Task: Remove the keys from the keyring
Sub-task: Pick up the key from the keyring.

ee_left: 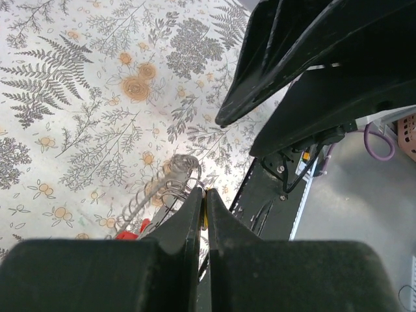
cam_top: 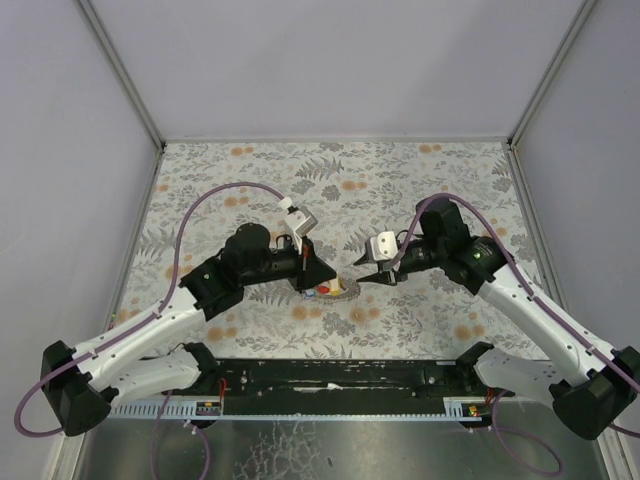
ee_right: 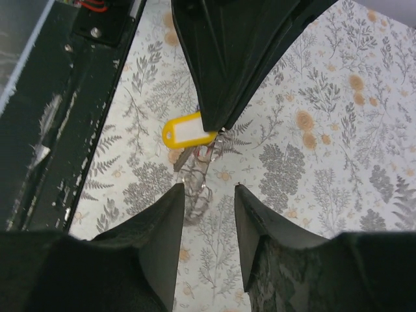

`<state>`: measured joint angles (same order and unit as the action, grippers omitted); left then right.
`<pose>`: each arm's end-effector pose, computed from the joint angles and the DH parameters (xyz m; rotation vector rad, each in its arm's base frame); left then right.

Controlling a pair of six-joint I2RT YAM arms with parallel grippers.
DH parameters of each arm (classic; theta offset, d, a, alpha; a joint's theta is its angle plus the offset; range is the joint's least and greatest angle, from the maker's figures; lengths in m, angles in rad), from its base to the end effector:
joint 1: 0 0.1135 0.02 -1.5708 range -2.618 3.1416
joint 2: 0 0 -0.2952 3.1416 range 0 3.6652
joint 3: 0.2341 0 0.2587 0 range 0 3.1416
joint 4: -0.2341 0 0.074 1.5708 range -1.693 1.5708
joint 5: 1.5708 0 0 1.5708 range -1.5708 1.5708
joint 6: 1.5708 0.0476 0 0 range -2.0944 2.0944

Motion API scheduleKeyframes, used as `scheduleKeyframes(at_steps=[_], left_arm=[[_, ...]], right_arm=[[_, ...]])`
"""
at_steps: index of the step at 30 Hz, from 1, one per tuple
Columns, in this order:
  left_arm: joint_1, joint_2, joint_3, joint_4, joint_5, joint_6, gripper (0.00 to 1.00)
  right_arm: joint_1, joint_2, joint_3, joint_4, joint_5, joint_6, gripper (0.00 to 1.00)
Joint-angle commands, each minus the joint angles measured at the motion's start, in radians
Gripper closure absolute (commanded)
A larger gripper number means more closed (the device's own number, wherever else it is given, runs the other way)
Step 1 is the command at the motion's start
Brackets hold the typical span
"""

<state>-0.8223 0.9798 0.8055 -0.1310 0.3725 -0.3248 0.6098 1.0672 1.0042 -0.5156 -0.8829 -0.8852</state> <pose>0.1415 -0.1778 0.3385 0.7595 1.8686 -1.1114 0.1591 0.1560 0.3591 -1.6842 1.0864 0.7646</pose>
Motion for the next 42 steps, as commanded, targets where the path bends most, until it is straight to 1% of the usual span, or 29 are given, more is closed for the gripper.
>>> scheduleKeyframes(at_steps=[1, 4, 10, 12, 14, 17, 20, 23, 25, 30, 32, 34, 37, 42], left_arm=[[0.034, 0.018, 0.049, -0.016, 0.133, 0.082, 1.0], [0.058, 0.049, 0.105, -0.093, 0.213, 0.147, 1.0], [0.1, 0.112, 0.187, -0.242, 0.36, 0.241, 1.0], [0.103, 0.132, 0.205, -0.264, 0.405, 0.263, 1.0], [0.103, 0.155, 0.225, -0.285, 0.438, 0.28, 1.0], [0.103, 0.199, 0.263, -0.329, 0.46, 0.299, 1.0], [0.103, 0.225, 0.287, -0.352, 0.478, 0.301, 1.0], [0.103, 0.235, 0.295, -0.352, 0.496, 0.292, 1.0], [0.103, 0.236, 0.298, -0.358, 0.491, 0.289, 1.0], [0.103, 0.234, 0.299, -0.366, 0.491, 0.269, 1.0], [0.103, 0.237, 0.298, -0.366, 0.49, 0.265, 1.0], [0.103, 0.242, 0.298, -0.366, 0.488, 0.261, 1.0], [0.102, 0.252, 0.304, -0.365, 0.486, 0.257, 1.0], [0.102, 0.265, 0.316, -0.369, 0.487, 0.253, 1.0]], right_arm=[[0.003, -0.027, -0.032, 0.148, -0.075, 0.271, 0.56], [0.003, -0.036, -0.077, 0.187, -0.07, 0.317, 0.54], [0.003, -0.041, -0.159, 0.241, -0.027, 0.393, 0.55], [0.004, -0.038, -0.171, 0.258, 0.0, 0.41, 0.54], [0.004, -0.037, -0.175, 0.276, 0.015, 0.433, 0.51], [0.004, -0.046, -0.181, 0.301, -0.02, 0.454, 0.45], [0.004, -0.059, -0.199, 0.372, -0.075, 0.513, 0.44], [0.004, -0.076, -0.245, 0.491, -0.121, 0.593, 0.44], [0.007, -0.085, -0.278, 0.55, -0.137, 0.623, 0.45], [0.01, -0.103, -0.337, 0.618, -0.135, 0.698, 0.56], [0.011, -0.115, -0.364, 0.672, -0.144, 0.758, 0.61], [0.019, -0.128, -0.389, 0.729, -0.143, 0.812, 0.64], [0.036, -0.147, -0.408, 0.787, -0.127, 0.856, 0.66], [0.06, -0.162, -0.412, 0.816, -0.108, 0.888, 0.66]])
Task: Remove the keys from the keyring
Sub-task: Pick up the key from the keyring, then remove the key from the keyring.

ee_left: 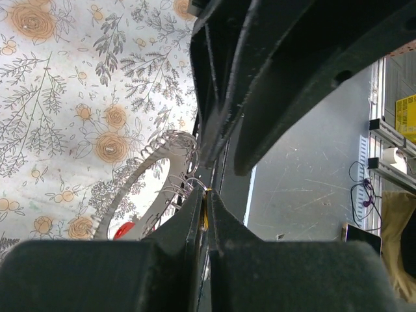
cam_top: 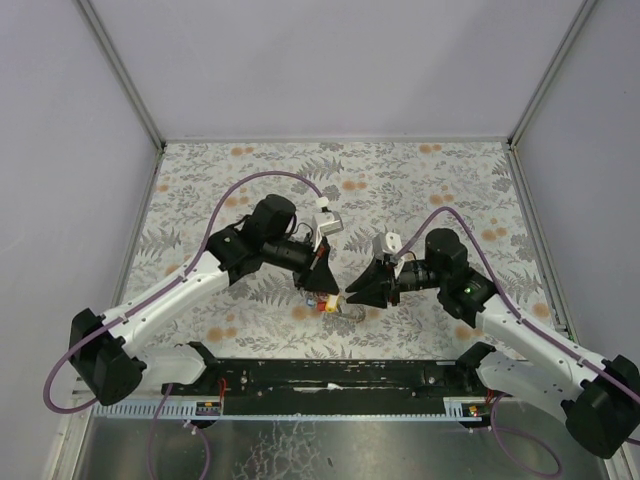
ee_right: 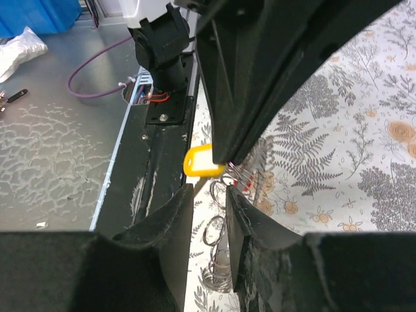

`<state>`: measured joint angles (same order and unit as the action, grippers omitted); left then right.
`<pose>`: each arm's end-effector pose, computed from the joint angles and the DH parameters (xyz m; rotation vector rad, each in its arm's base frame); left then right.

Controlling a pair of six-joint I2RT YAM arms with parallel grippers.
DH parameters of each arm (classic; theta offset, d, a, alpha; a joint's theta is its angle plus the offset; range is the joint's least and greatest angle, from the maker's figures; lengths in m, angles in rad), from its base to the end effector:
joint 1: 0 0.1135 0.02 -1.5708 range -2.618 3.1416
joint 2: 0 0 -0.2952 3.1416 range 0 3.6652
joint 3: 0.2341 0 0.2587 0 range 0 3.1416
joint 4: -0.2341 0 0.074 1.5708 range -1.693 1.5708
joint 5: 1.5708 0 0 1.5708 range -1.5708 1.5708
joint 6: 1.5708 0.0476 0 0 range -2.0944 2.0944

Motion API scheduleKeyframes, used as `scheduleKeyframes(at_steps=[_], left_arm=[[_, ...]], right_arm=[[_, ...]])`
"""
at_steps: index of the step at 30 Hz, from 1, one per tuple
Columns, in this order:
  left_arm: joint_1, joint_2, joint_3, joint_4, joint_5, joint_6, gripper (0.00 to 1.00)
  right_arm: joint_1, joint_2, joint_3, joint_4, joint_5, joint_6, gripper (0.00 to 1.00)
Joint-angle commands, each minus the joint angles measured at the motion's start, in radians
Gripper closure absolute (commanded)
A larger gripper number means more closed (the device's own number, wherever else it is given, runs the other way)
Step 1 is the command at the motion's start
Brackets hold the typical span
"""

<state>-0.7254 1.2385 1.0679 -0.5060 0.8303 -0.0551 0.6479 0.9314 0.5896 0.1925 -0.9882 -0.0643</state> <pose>0.1747 -0.2018 0.3425 1.2013 1.9885 -1.3411 0.1356 0.1525 0.3077 -1.2941 1.2815 1.2615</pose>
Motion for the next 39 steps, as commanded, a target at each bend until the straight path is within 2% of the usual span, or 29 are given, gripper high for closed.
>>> scheduleKeyframes(at_steps=[1, 5, 7, 13, 19, 39], left_arm=[[0.006, 0.007, 0.054, 0.006, 0.03, -0.018, 1.0], [0.004, 0.007, 0.06, -0.003, 0.033, -0.013, 1.0], [0.003, 0.006, 0.061, -0.01, 0.035, -0.011, 1.0], [0.003, -0.002, 0.065, -0.024, 0.051, -0.006, 1.0], [0.0, 0.002, 0.076, -0.048, 0.059, 0.008, 1.0], [-0.024, 0.023, 0.109, -0.075, 0.075, 0.027, 1.0]], right_arm=[[0.026, -0.026, -0.002, 0.11, 0.01, 0.069, 0.66], [0.026, -0.02, -0.025, 0.093, 0.11, 0.064, 0.57], [0.023, -0.021, -0.038, 0.084, 0.117, 0.04, 0.57], [0.007, -0.012, -0.062, 0.133, 0.096, -0.006, 0.6], [0.007, 0.002, -0.077, 0.24, 0.016, 0.046, 0.61], [0.007, 0.034, -0.117, 0.361, 0.037, 0.105, 0.7]])
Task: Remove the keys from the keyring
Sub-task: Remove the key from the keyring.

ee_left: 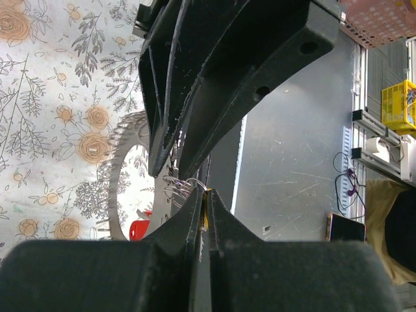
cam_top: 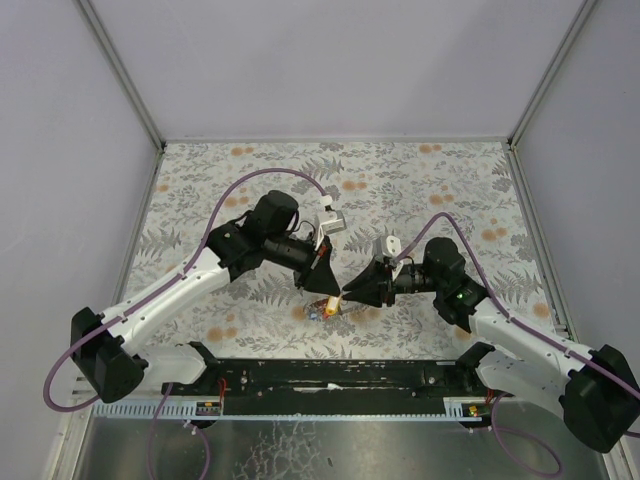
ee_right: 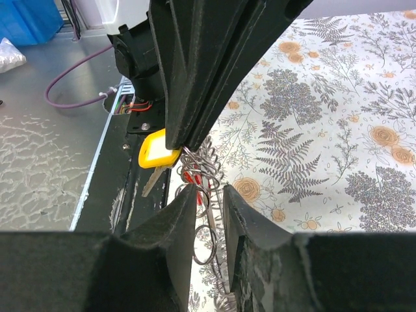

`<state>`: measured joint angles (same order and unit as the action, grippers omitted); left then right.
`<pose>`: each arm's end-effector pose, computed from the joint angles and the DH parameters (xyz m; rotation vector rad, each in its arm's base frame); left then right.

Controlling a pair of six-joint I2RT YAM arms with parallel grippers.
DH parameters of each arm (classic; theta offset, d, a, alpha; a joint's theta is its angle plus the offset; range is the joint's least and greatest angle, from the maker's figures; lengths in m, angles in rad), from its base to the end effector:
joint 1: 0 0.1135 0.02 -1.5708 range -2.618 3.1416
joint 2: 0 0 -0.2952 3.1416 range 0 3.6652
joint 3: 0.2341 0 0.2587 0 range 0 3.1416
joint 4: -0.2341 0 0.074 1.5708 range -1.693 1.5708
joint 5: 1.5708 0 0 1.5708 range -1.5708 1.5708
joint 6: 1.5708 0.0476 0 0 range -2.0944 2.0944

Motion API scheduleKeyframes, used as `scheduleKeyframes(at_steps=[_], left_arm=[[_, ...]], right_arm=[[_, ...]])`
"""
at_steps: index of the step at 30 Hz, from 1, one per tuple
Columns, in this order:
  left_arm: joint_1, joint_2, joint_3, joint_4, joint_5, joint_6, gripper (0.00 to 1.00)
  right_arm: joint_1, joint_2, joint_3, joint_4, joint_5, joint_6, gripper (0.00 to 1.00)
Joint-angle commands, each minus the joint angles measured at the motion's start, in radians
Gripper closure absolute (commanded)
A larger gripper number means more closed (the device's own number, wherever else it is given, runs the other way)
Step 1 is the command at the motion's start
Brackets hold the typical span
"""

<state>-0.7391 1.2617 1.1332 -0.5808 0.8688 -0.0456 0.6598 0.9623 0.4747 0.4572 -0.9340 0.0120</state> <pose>0.1728 -0.2067 0.3538 1.2425 1.9960 -1.3898 0.1377 0.1552 0.2877 -1.2224 1.2387 1.2441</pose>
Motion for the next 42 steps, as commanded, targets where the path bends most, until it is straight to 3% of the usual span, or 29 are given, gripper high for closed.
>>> scheduleKeyframes(at_steps=[1, 12, 18, 24, 29, 42], left_arm=[[-0.011, 0.001, 0.044, -0.001, 0.036, 0.017, 1.0], [-0.016, 0.013, 0.061, -0.029, 0.036, 0.033, 1.0], [-0.016, 0.016, 0.065, -0.034, 0.036, 0.036, 1.0], [-0.016, 0.018, 0.068, -0.043, 0.032, 0.04, 1.0], [-0.015, 0.024, 0.064, -0.061, 0.019, 0.052, 1.0], [-0.006, 0.069, 0.061, -0.084, 0.024, 0.078, 1.0]], right_arm=[[-0.005, 0.005, -0.002, 0.106, -0.018, 0.035, 0.7], [-0.005, 0.003, -0.01, 0.164, -0.055, 0.067, 0.68], [-0.005, -0.001, -0.01, 0.146, -0.098, 0.004, 0.8], [-0.005, -0.008, -0.004, 0.133, -0.093, -0.056, 0.84], [-0.005, -0.019, 0.021, 0.064, -0.083, -0.158, 0.9], [0.034, -0.085, 0.082, -0.177, -0.068, -0.633, 0.98]])
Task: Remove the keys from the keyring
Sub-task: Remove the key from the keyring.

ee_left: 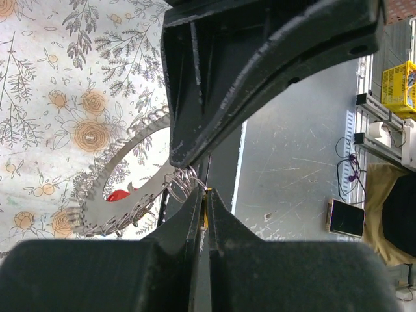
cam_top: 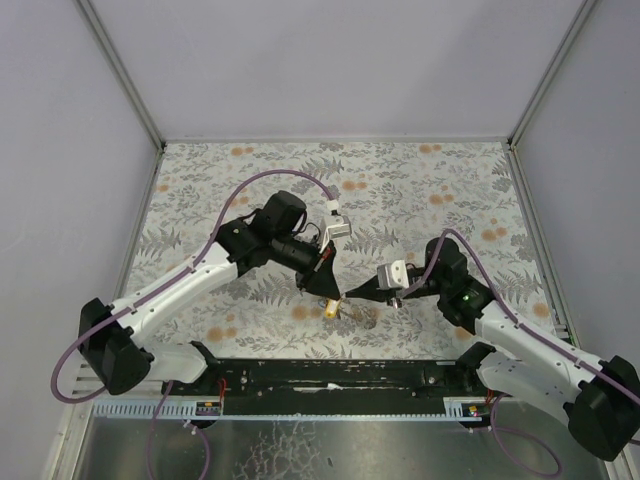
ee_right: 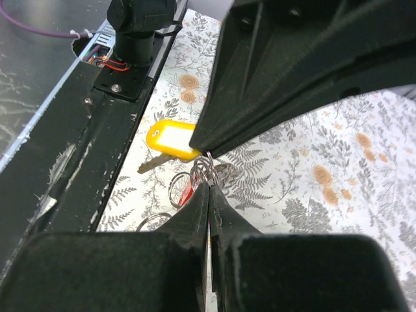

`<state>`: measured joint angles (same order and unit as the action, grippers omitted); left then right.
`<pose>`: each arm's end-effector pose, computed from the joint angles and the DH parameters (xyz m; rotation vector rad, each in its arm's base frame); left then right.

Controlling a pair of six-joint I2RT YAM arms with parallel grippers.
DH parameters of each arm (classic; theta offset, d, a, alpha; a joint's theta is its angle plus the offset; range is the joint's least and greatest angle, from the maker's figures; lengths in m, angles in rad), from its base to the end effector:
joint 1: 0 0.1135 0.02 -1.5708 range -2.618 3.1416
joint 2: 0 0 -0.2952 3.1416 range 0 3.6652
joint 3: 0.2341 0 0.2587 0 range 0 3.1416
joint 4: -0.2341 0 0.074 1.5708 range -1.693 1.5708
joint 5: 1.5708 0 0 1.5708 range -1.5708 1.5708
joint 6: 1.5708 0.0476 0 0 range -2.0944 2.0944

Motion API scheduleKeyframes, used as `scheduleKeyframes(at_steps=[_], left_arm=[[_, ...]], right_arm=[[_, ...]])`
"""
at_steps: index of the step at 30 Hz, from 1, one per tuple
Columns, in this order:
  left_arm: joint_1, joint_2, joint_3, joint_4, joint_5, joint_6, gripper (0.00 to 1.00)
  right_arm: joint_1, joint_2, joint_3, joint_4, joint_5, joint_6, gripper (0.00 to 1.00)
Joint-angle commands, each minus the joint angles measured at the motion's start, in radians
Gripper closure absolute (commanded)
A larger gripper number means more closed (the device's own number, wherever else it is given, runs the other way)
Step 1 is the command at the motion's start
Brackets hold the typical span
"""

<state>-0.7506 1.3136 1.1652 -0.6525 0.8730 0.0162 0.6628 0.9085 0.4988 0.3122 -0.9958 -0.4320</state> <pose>0.1766 -0.2146 0.3460 1.3061 2.0367 -1.3809 0.1272 0.1500 0.2914 -1.4529 0.9218 0.9945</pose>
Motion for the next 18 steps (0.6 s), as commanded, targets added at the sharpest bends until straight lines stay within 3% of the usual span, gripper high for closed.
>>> scheduleKeyframes(at_steps=[1, 11, 15, 18], left_arm=[[0.005, 0.021, 0.029, -0.007, 0.025, 0.012, 1.0], [0.005, 0.031, 0.021, 0.004, 0.046, 0.004, 1.0], [0.005, 0.031, 0.021, 0.004, 0.045, 0.01, 1.0], [0.005, 0.032, 0.025, 0.004, 0.044, 0.012, 1.0]], right_arm=[[0.041, -0.033, 0.058, -0.034, 0.008, -0.21, 0.98], [0.093, -0.052, 0.071, -0.116, 0.08, -0.498, 1.0], [0.093, -0.055, 0.065, -0.104, 0.12, -0.557, 0.87], [0.093, -0.056, 0.056, -0.097, 0.123, -0.552, 0.86]])
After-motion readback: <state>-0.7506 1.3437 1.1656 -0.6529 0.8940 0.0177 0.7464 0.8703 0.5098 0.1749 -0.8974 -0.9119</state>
